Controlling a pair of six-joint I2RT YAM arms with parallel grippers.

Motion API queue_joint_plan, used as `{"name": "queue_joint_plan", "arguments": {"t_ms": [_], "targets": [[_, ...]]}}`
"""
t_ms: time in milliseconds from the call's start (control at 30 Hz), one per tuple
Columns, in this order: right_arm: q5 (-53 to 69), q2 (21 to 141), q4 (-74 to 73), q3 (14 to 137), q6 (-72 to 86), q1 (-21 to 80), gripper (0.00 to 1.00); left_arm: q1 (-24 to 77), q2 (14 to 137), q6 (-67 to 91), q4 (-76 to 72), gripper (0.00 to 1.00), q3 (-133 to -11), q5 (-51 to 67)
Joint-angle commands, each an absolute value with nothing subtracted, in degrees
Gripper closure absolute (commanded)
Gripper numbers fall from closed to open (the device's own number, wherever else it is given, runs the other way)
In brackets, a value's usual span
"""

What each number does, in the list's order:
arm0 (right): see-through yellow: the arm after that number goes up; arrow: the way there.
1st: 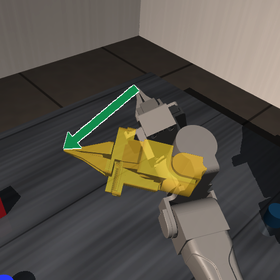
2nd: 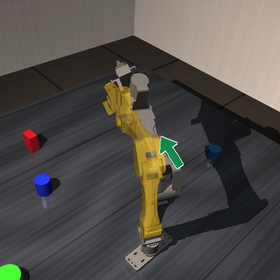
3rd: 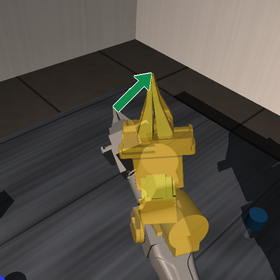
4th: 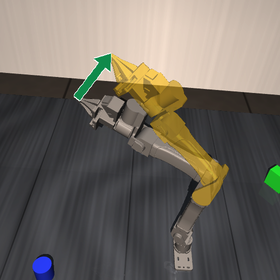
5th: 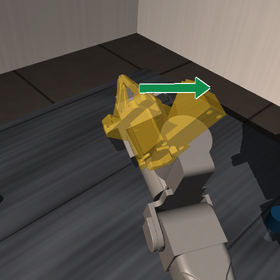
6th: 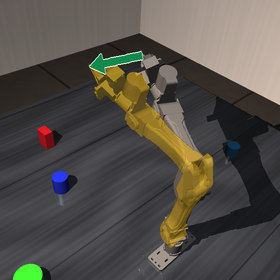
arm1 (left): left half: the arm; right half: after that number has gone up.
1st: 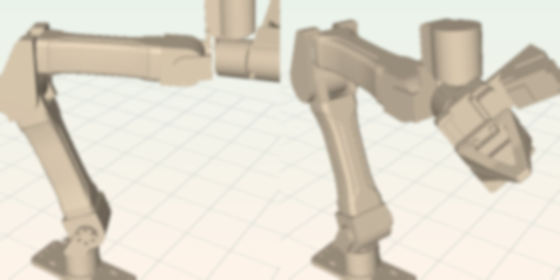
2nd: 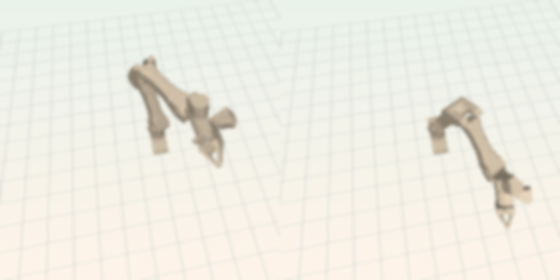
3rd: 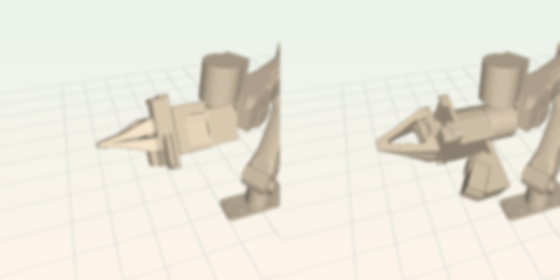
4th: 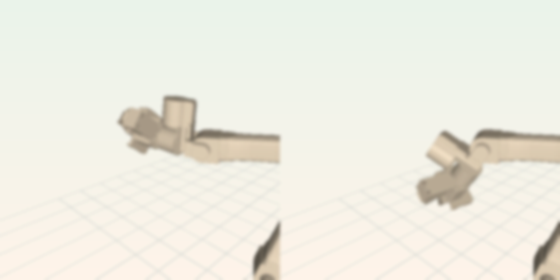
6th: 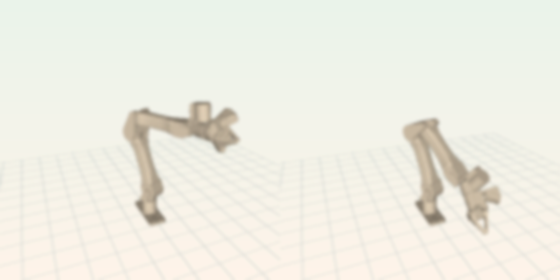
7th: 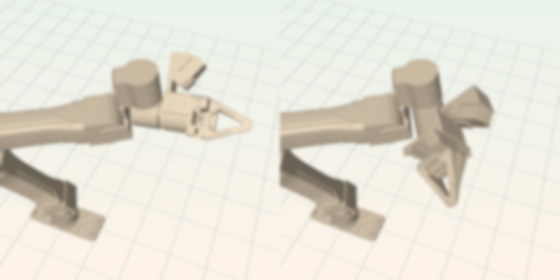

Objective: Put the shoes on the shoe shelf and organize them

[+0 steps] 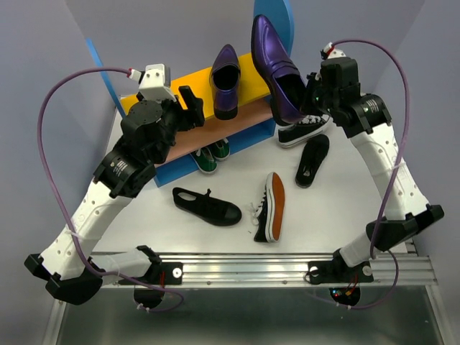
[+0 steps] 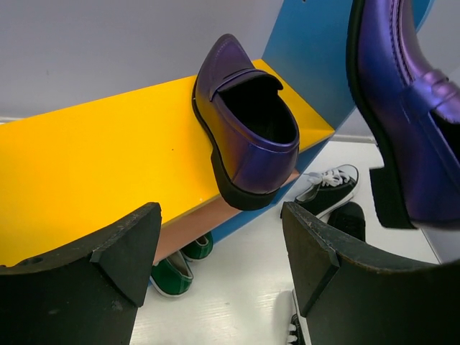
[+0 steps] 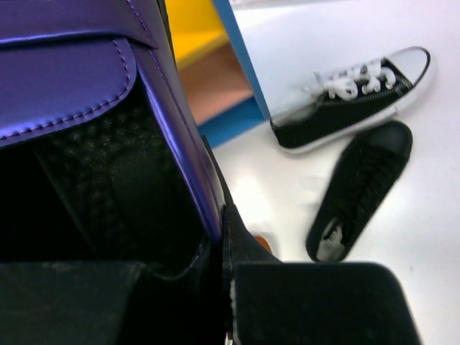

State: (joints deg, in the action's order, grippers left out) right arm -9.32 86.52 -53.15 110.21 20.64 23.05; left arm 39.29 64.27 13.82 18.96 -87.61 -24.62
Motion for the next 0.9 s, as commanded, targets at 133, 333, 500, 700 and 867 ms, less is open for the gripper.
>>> {"name": "queue_joint_plan", "arguments": {"t_ms": [133,333,500,700,867], "targets": [[-12.4,92.5,-38.2,121.7,26.6,23.1,0.99,39.1,61.3,15.5,18.3,0.21,-86.6,-24.3],[-11.8,96.9,-36.4,126.7,27.5,23.1,0.99,39.0,60.9,15.4,18.8,0.21,-86.6,-25.0],[-12.3,99.8,-35.2,128.6,28.7,23.1,0.99,39.0,60.9,15.5,18.7,0.21,-86.1,-25.1],[-13.7,103.3,-34.7,129.9,29.1,23.1,0.99,38.9,60.6,15.3,18.8,0.21,-85.8,-25.5],[-14.9,105.1,-34.8,129.4,28.7,23.6,0.99,38.9,59.9,15.4,18.8,0.21,-85.3,-25.8]]}}
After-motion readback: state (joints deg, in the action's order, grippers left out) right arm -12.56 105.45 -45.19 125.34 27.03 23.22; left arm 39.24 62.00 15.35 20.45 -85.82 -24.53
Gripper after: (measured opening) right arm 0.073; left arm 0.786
